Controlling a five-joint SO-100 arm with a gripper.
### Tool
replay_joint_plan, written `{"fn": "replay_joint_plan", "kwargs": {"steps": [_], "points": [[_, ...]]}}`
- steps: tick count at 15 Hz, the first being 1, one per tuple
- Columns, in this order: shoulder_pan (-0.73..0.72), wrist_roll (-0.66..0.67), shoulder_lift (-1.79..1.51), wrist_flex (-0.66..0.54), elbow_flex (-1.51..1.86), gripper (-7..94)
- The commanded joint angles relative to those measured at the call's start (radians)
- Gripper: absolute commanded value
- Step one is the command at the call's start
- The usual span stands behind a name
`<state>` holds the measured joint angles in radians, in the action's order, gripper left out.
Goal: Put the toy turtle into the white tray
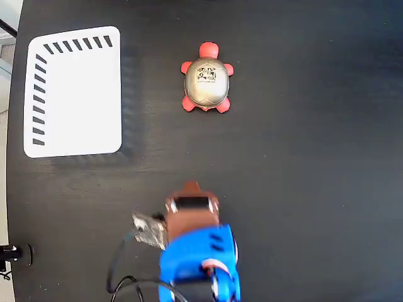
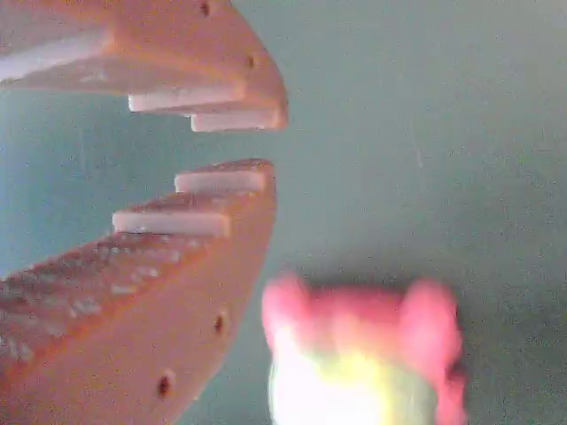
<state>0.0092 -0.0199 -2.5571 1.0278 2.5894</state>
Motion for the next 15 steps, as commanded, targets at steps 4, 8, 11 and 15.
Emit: {"fn": "replay_joint_plan", "kwargs": {"steps": [4, 8, 11, 15], "points": [[0.051, -0.074, 0.319, 0.002, -0.460, 0], [0.060, -0.253, 0.549, 0.041, -0.675, 0], [0.072, -0.394, 0.675, 0.075, -0.813, 0], [0.107, -0.634, 0.804, 0.098, -0.954, 0]]}}
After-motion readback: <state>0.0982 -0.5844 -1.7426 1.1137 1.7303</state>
